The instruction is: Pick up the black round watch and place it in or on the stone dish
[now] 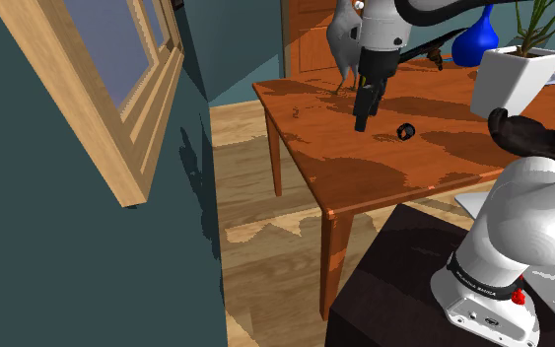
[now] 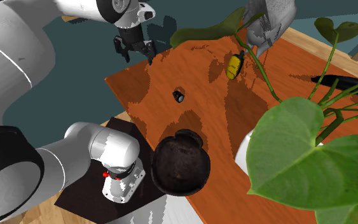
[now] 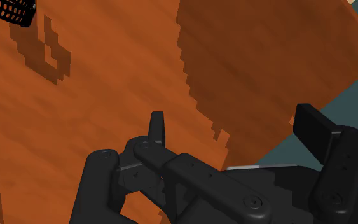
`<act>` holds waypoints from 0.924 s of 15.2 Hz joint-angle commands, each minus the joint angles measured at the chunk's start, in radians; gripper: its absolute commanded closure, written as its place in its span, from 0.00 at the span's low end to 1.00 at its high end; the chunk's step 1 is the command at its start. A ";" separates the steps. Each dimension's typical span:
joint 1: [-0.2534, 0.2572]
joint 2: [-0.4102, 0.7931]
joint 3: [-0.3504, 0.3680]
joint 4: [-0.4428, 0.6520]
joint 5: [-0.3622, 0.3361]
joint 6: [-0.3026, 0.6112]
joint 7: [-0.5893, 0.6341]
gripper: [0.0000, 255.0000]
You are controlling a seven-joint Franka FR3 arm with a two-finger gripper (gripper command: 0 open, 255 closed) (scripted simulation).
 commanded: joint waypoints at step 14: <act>-0.122 -0.030 -0.285 -0.061 -0.205 0.014 -0.311 0.00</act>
